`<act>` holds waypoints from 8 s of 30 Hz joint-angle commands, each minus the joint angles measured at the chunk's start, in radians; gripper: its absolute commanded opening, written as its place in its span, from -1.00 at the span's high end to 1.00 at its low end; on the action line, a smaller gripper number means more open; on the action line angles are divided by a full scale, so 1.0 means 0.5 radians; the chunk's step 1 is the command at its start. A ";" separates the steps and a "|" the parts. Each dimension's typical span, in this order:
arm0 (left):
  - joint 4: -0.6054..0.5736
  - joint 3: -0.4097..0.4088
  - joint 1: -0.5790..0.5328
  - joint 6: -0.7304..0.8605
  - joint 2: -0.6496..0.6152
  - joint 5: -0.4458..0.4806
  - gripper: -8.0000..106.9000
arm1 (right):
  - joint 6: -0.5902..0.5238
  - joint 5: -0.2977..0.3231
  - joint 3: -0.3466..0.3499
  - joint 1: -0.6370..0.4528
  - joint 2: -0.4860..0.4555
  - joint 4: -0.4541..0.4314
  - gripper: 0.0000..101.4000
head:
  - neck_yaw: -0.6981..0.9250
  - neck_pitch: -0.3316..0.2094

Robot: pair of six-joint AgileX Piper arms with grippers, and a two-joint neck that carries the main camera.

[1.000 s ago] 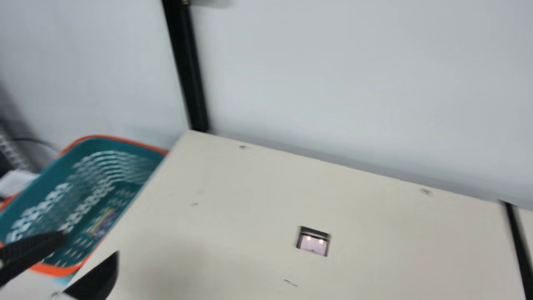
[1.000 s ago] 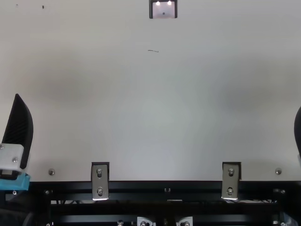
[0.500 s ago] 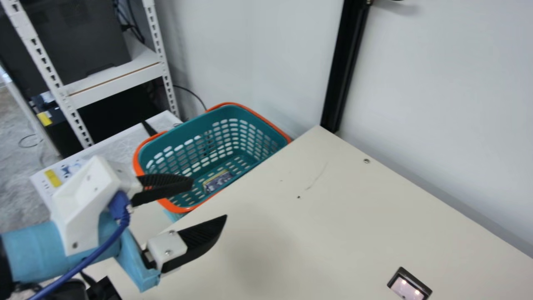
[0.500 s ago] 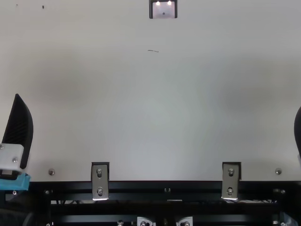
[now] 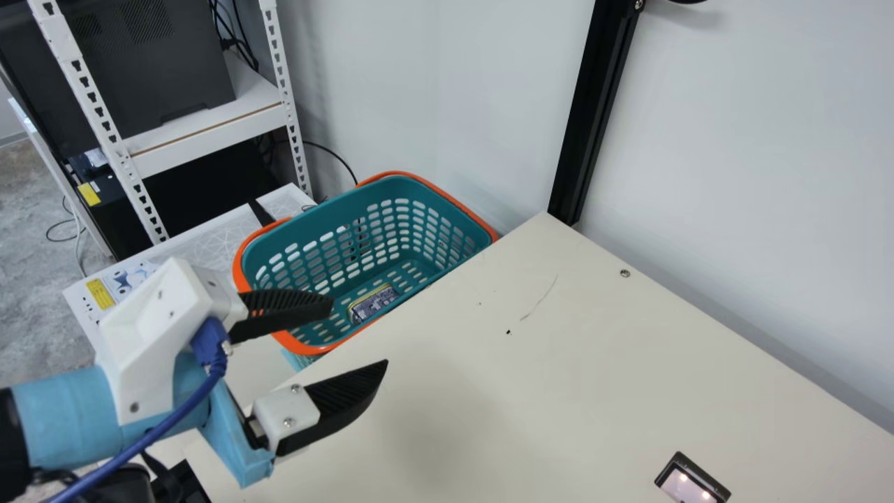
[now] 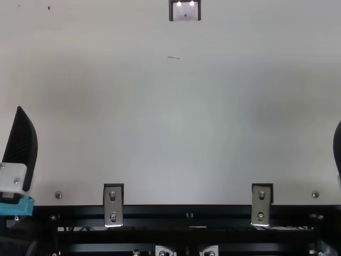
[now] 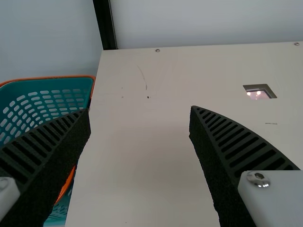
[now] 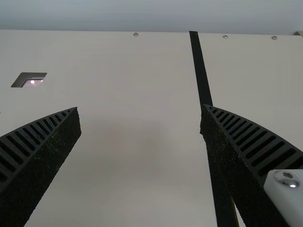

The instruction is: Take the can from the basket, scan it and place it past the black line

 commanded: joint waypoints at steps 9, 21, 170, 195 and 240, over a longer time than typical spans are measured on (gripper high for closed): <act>0.011 -0.035 0.032 -0.040 0.080 -0.063 -0.71 | 0.000 0.000 0.000 0.000 0.000 0.000 -1.00 | 0.063 -0.064; 0.232 -0.124 0.114 -0.192 0.394 -0.343 -0.71 | 0.000 0.002 0.000 0.000 0.000 0.000 -1.00 | 0.063 -0.064; -0.499 -2.076 1.423 1.670 4.227 -0.438 -0.71 | 0.000 0.002 0.000 0.000 0.000 0.000 -1.00 | 0.063 -0.064; -0.483 -2.408 1.418 1.631 4.651 -0.371 -0.71 | 0.000 0.002 0.000 0.000 0.000 0.000 -1.00 | 0.063 -0.064; -0.743 -2.257 1.457 1.751 4.136 -0.285 0.68 | 0.000 0.002 0.000 0.000 0.000 0.000 -1.00 | 0.063 -0.064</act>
